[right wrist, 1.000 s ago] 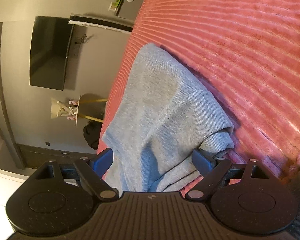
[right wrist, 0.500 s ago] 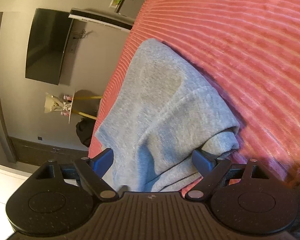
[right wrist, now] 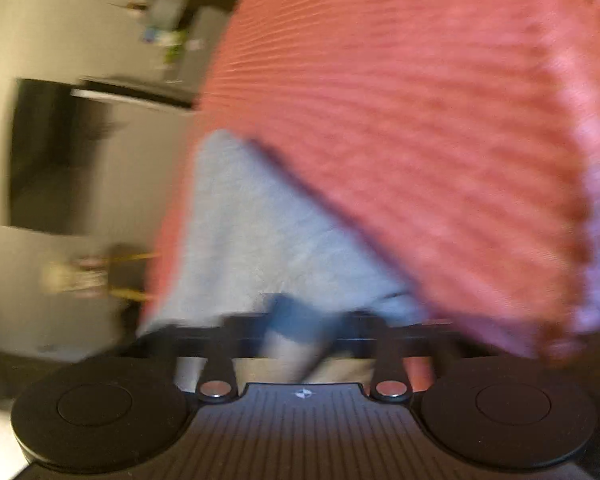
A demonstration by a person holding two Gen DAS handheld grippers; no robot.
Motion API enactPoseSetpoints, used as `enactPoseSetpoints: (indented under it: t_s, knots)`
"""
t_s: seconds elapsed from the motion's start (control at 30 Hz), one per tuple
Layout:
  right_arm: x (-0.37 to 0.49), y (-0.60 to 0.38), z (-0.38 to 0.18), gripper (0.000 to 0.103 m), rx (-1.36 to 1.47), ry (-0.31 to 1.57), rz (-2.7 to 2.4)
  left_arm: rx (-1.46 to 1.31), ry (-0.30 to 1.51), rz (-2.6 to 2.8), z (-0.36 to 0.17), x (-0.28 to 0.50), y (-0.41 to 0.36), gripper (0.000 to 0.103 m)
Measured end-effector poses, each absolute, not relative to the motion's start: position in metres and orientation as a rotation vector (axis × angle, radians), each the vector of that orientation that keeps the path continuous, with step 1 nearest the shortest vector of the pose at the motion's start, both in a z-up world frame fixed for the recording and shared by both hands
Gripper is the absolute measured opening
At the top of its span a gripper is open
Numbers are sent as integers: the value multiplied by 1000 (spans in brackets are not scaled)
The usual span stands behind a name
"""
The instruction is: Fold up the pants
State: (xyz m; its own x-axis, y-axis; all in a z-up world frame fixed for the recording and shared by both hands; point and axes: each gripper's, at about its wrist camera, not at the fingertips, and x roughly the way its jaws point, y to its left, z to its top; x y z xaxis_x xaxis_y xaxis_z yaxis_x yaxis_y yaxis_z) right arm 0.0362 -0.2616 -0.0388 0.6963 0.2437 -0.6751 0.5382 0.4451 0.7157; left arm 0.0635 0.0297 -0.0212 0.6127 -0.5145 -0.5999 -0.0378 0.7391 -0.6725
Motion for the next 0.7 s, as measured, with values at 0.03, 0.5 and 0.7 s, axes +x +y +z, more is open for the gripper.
enactPoseSetpoints:
  t_s: [0.03,0.5,0.7]
  knots:
    - [39,-257,-32,5,1048,847,-236,-675,907,-287,-25,65,28,6]
    - [39,-232,31,54,365,806,-108,-433,775,-164,4,90,22,53]
    - [68,-213,16,54,335,631,-27,-286,759,-122,5,119,0,45]
